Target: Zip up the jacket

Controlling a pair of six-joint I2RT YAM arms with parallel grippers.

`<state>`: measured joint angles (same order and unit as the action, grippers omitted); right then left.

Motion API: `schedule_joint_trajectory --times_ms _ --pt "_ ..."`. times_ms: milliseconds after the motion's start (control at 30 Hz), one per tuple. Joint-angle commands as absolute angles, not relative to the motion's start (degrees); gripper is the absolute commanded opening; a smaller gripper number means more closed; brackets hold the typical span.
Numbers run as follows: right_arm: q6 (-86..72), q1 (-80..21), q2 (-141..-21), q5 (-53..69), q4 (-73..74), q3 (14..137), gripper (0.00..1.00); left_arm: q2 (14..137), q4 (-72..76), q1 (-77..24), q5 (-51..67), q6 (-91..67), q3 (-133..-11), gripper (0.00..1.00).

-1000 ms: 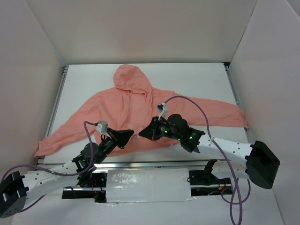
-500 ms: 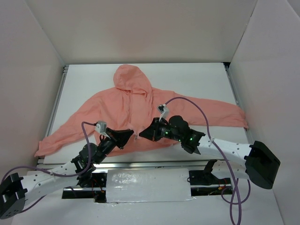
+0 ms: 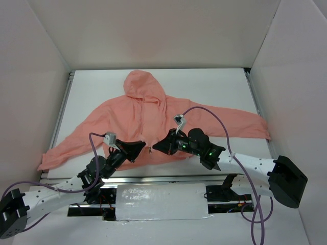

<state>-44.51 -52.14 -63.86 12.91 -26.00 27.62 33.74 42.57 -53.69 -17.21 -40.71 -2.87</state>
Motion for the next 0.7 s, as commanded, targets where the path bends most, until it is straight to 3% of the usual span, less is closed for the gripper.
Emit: schedule_joint_trajectory --times_ms 0,667 --pt "-42.98 -51.68 -62.32 13.1 -30.06 27.42 0.0 34.19 46.49 -53.52 -16.52 -40.43 -2.81 0.0" --pt "-43.77 -51.33 -64.34 13.71 -30.15 27.16 0.0 32.96 45.44 -53.52 -17.66 -40.78 -2.81 0.0"
